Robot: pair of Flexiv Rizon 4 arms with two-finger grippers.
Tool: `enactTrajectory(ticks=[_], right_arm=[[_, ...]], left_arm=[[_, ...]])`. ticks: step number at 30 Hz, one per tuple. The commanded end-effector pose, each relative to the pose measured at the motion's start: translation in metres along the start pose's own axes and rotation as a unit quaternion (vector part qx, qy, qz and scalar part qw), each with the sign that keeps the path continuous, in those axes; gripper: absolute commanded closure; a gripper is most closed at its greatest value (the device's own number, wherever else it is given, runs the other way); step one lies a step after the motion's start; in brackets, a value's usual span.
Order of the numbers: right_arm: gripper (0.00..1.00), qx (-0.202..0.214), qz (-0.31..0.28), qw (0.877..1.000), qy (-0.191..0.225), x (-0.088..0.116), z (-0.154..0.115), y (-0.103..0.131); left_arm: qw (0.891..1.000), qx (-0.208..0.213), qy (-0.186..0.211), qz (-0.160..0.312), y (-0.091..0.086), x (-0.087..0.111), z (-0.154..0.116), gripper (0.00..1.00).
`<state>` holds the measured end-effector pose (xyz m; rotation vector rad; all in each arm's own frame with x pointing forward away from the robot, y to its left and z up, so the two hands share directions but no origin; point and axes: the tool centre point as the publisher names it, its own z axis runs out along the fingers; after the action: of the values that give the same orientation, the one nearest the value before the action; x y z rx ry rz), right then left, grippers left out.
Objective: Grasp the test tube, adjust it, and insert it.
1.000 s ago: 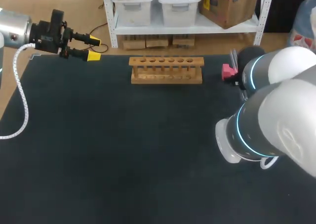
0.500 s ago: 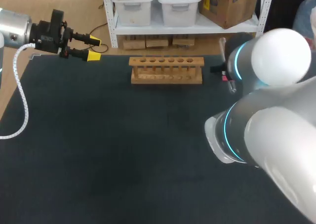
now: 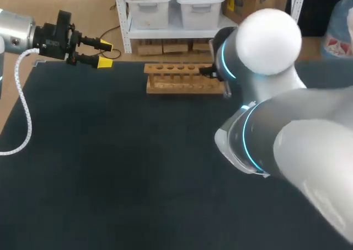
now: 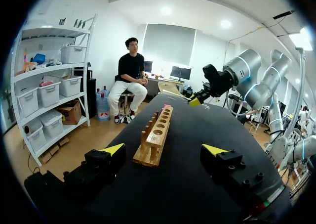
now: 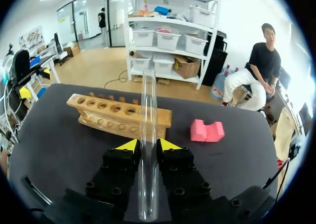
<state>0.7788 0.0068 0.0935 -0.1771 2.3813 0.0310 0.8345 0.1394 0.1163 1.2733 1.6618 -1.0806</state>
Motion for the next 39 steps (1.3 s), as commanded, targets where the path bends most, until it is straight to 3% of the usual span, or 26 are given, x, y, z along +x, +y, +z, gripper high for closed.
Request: enactTrajectory(ticks=[1, 16, 39], right_arm=[[1.0, -0.022, -0.003, 1.0, 0.014, -0.006, 0.013, 0.004], [1.0, -0.033, 0.005, 0.999, 0.036, -0.001, 0.043, 0.018], [1.0, -0.06, 0.016, 0.995, 0.078, 0.009, 0.057, 0.028]], left_arm=[[1.0, 0.001, 0.0, 0.001, 0.001, 0.001, 0.0, 0.0], [1.0, 0.001, 0.0, 0.001, 0.001, 0.001, 0.0, 0.0], [1.0, 0.001, 0.0, 0.001, 0.001, 0.001, 0.0, 0.0]])
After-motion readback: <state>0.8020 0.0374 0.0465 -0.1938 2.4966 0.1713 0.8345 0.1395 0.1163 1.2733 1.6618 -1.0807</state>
